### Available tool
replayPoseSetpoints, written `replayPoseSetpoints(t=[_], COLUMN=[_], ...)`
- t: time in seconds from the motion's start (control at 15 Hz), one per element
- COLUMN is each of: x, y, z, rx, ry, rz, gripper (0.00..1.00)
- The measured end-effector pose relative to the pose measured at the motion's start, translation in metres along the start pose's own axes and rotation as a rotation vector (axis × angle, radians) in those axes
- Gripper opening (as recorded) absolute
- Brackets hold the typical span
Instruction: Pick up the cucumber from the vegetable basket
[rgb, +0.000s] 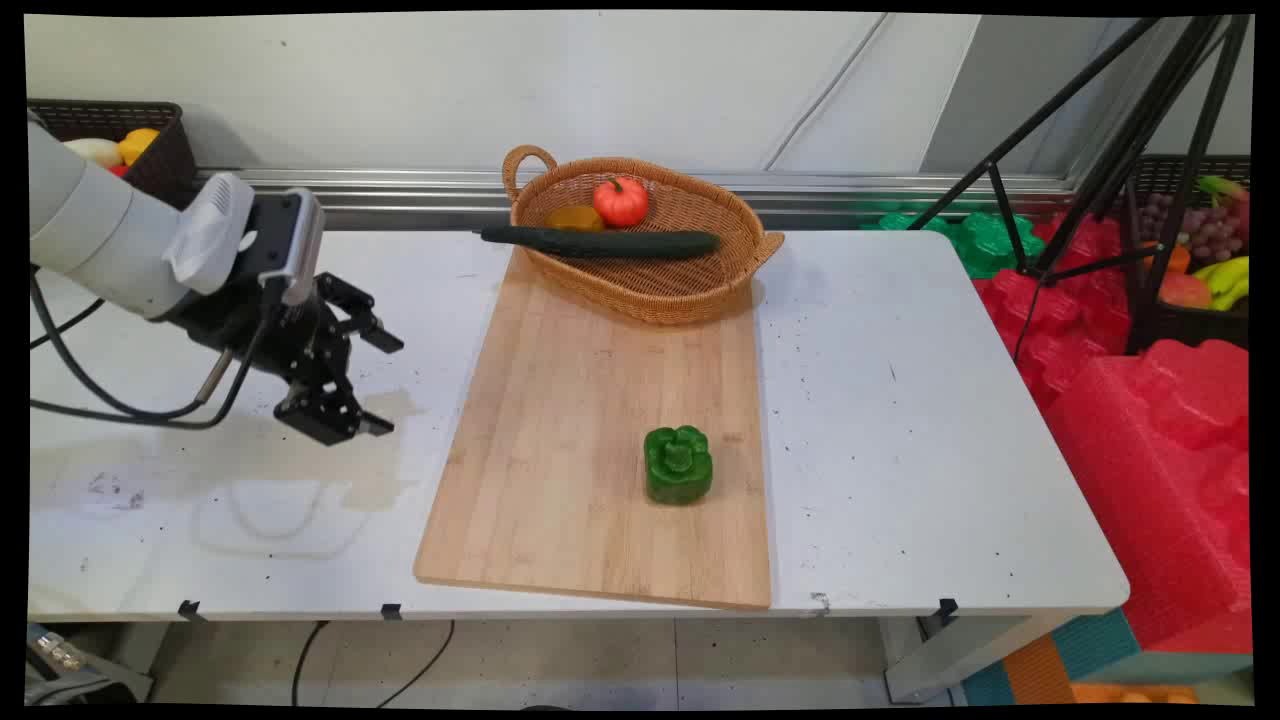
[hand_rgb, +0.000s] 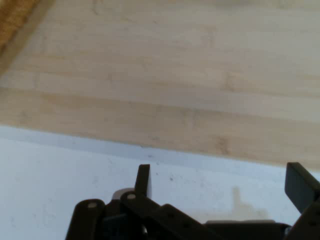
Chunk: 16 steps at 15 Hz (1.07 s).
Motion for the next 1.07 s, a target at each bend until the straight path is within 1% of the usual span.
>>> replayPoseSetpoints(t=[0.2, 0.4, 0.47, 0.6, 0.73, 0.87, 1.0, 1.07], x=[0.006, 0.024, 0.035, 0.05, 0.069, 0.089, 0.107, 0.113], y=[-0.009, -0.028, -0.039, -0.054, -0.075, -0.096, -0.116, -0.123], z=[-0.003, -0.008, -0.01, -0.01, -0.006, 0.004, 0.019, 0.025], rx=[0.023, 0.061, 0.077, 0.099, 0.126, 0.151, 0.173, 0.179], ry=[0.031, 0.092, 0.12, 0.151, 0.183, 0.199, 0.201, 0.2], rz=[-0.028, -0.065, -0.081, -0.098, -0.117, -0.132, -0.147, -0.153], gripper=[1.0, 1.0, 1.0, 1.0, 1.0, 1.0, 1.0, 1.0])
